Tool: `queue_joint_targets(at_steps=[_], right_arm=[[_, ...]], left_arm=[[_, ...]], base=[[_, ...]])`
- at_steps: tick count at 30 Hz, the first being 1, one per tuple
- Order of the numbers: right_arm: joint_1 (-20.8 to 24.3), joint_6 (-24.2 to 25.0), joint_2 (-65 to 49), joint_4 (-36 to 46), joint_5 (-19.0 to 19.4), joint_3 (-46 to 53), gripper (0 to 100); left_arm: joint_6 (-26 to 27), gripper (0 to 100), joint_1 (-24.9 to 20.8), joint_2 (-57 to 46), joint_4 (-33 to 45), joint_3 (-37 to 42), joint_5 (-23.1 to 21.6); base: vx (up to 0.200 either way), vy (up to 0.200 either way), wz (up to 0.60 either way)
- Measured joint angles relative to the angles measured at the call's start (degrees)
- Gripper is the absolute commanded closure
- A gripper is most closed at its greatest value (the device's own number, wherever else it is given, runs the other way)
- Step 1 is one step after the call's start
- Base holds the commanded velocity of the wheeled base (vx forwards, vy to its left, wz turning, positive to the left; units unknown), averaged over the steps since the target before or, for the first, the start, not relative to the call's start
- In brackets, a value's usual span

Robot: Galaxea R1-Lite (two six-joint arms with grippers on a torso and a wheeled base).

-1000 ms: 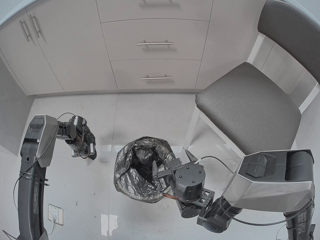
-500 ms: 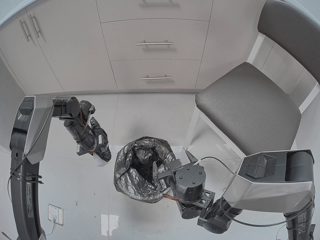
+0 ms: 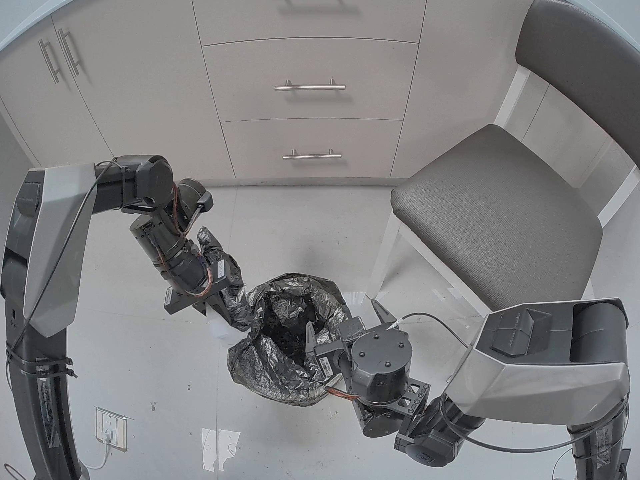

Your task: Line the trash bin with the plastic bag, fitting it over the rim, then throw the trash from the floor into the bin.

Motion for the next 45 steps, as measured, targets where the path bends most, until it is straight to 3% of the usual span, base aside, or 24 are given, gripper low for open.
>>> queue_joint_targets(at_steps=[5, 17, 23, 45], right_arm=[[0.1, 0.0, 0.0, 0.0, -0.2, -0.2, 0], [0.1, -0.4, 0.0, -2.0, -0.4, -0.3, 0], [0.0, -0.6, 0.0, -2.1, -0.4, -0.4, 0], [0.0, -0.7, -0.1, -2.2, -0.3, -0.5, 0]], left_arm=[[-3.4, 100, -3.8, -1.7, 1.0, 0.0, -3.4], [-3.1, 100, -10.1, -0.2, -1.6, 0.0, -3.7], [-3.2, 100, -11.0, 2.0, -7.7, 0.0, -3.5], [-3.9, 100, -11.1, 7.9, -12.2, 0.0, -3.4]], base=[[0.000, 0.000, 0.00], [0.000, 0.000, 0.00], [0.000, 0.000, 0.00], [0.000, 0.000, 0.00]])
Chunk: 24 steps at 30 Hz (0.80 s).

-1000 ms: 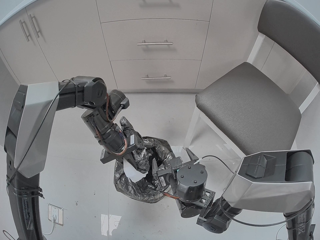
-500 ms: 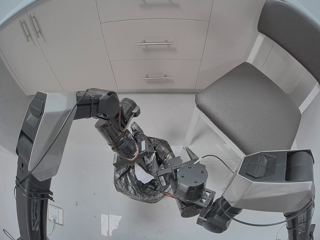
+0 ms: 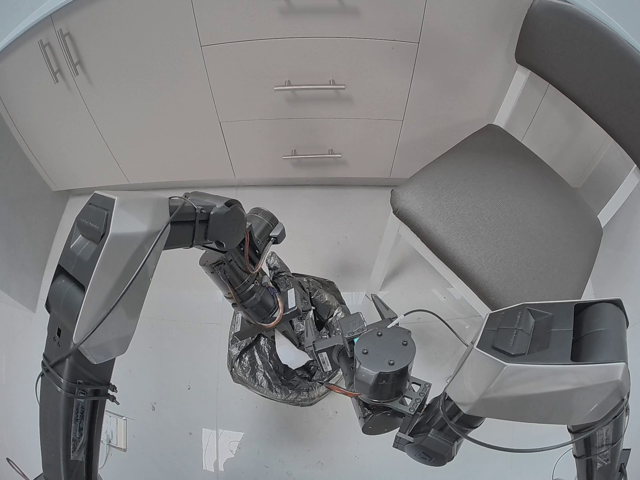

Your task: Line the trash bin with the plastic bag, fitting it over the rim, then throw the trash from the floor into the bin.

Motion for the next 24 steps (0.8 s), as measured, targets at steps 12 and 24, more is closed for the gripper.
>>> queue_joint_targets(at_steps=[12, 24], right_arm=[[0.0, 0.0, 0.1, 0.0, 0.0, 0.0, 0], [0.0, 0.0, 0.1, -0.9, 0.0, 0.1, 0]], left_arm=[[0.0, 100, 0.0, 1.8, -1.0, 0.0, 0.0], [0.0, 0, 0.0, 2.5, -1.8, 0.0, 0.0]], base=[[0.000, 0.000, 0.00], [0.000, 0.000, 0.00]])
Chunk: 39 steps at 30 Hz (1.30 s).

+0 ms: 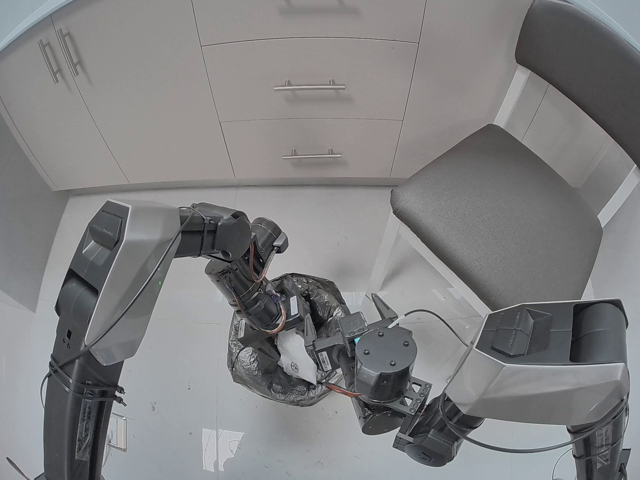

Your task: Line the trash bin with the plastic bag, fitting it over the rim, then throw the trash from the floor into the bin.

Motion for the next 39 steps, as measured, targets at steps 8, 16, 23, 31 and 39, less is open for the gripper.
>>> queue_joint_targets(at_steps=[8, 16, 23, 31, 39], right_arm=[[-0.2, -0.4, 0.2, -1.2, -0.2, 0.0, 0], [-0.1, -0.4, 0.4, -1.3, 0.3, -0.1, 0], [-0.2, -0.5, 0.6, -1.1, 0.1, 0.0, 0], [-0.3, -1.5, 1.0, -2.7, 0.0, 0.0, 0], [-1.0, -3.8, 1.1, -4.8, 0.1, -0.2, 0]], left_arm=[[0.0, 0, 0.1, 0.1, -0.3, 0.0, 0.3], [0.2, 0, -0.2, 0.4, -1.3, 0.0, 1.6], [0.9, 0, -0.4, 0.8, -4.6, 0.0, 2.5], [0.9, 100, -0.4, 1.1, -6.4, 0.0, 2.7], [0.9, 100, -0.3, 1.2, -7.9, 0.0, 2.7]], base=[[0.000, 0.000, 0.00], [0.000, 0.000, 0.00], [0.000, 0.000, 0.00], [0.000, 0.000, 0.00], [0.000, 0.000, 0.00]])
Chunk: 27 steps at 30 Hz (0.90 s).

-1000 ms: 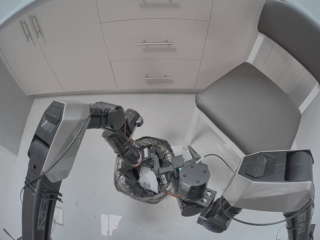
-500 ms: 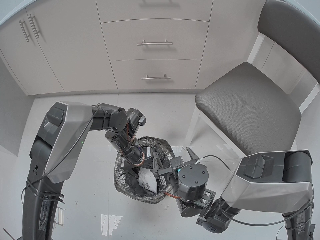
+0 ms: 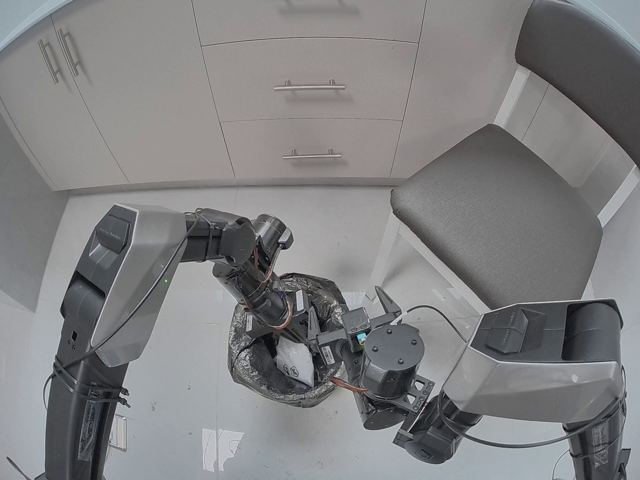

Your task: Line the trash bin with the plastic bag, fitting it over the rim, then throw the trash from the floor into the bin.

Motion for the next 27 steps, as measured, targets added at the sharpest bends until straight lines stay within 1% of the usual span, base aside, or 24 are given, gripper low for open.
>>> queue_joint_targets(at_steps=[5, 13, 15, 18, 20, 27], right_arm=[[-0.9, -1.7, -0.1, 0.0, 0.0, -0.1, 0], [-1.5, -1.9, -0.4, 0.0, 0.0, -0.1, 0], [-1.6, -1.9, -0.5, 0.0, -0.1, -0.1, 0], [-1.8, -1.9, -0.6, -0.1, -0.1, -0.1, 0], [-2.0, -1.9, -0.8, -0.1, -0.1, -0.1, 0], [-2.2, -1.8, -1.0, -0.1, -0.1, -0.1, 0]], left_arm=[[0.9, 100, -0.1, 0.6, -0.9, 0.0, 0.0], [1.0, 100, -0.1, 2.8, -3.8, 0.0, 0.6], [1.0, 100, 0.0, 3.4, -5.6, 0.0, 2.1], [1.3, 100, 0.0, 4.9, -11.2, 0.0, 6.5], [2.4, 100, 0.0, 6.1, -14.1, 0.0, 8.7], [6.0, 100, 0.0, 9.1, -15.2, 0.0, 10.8]], base=[[0.000, 0.000, 0.00], [0.000, 0.000, 0.00], [0.000, 0.000, 0.00], [0.000, 0.000, 0.00], [0.000, 0.000, 0.00], [0.000, 0.000, 0.00]])
